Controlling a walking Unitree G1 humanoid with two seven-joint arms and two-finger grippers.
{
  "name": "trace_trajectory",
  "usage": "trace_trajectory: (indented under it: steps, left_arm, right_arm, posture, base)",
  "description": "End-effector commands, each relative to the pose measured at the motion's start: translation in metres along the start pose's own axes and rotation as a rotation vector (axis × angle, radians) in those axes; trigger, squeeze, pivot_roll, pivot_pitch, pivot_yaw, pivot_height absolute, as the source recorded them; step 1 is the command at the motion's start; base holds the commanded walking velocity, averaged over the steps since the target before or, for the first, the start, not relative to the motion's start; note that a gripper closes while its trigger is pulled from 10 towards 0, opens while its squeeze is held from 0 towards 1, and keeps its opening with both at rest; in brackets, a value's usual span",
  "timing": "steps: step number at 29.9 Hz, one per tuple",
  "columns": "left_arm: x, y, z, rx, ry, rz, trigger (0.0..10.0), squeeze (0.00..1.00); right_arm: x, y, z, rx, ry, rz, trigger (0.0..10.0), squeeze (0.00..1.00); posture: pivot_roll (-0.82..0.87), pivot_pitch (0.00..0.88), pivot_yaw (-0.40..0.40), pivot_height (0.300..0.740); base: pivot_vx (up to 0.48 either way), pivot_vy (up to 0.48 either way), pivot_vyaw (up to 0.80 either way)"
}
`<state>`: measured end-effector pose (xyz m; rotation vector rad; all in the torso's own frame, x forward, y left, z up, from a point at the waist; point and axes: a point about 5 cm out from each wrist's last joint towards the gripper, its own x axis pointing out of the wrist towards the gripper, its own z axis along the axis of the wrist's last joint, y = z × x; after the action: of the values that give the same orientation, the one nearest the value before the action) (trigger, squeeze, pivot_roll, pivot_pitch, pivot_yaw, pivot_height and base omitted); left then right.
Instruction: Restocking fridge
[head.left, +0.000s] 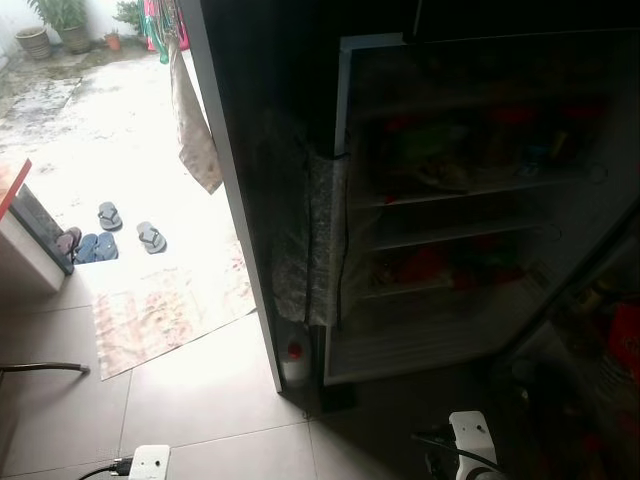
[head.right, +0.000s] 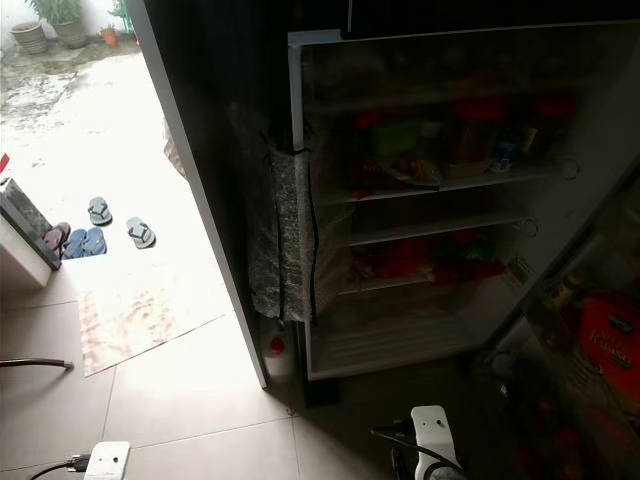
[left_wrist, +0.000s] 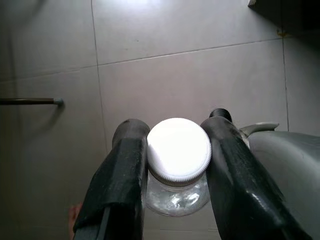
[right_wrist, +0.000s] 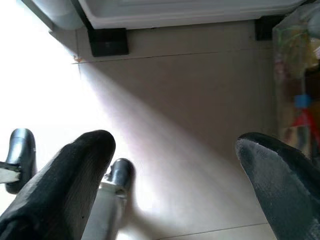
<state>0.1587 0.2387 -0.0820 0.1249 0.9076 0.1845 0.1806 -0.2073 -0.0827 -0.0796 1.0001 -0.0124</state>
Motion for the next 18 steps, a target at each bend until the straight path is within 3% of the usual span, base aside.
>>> trace_trajectory:
  steps: [1,3,9,14,18]
  left_arm:
    - [0.000,-0.002,0.001,-0.003,-0.016,-0.011,10.0,0.00]
    - [0.001,-0.008,0.010,0.014,-0.062,-0.044,10.0,0.00]
    - [0.002,-0.012,0.013,0.015,-0.075,-0.077,10.0,0.00]
    - [0.001,-0.012,0.011,0.028,-0.070,-0.071,10.0,0.00]
    - [0.002,-0.012,0.012,0.038,-0.068,-0.069,10.0,0.00]
  right_arm:
    - [-0.001,0.004,-0.006,0.040,0.013,0.004,10.0,0.00]
    - [-0.001,0.012,-0.016,0.068,0.040,0.011,10.0,0.00]
    - [-0.002,0.018,-0.024,0.124,0.054,0.019,10.0,0.00]
    - [-0.004,0.014,-0.029,0.138,0.067,0.006,10.0,0.00]
    - [-0.005,0.008,-0.033,0.130,0.076,0.003,10.0,0.00]
  posture:
    - [0.04,0.034,0.009,0.740]
    - [0.04,0.024,0.010,0.740]
    - [0.04,0.013,0.009,0.740]
    - [0.04,0.016,0.006,0.740]
    - [0.04,0.029,0.004,0.740]
  base:
    - [0.000,0.000,0.00]
    - [0.000,0.000,0.00]
    - [0.000,0.000,0.00]
    - [0.000,0.000,0.00]
    - [0.000,-0.277,0.00]
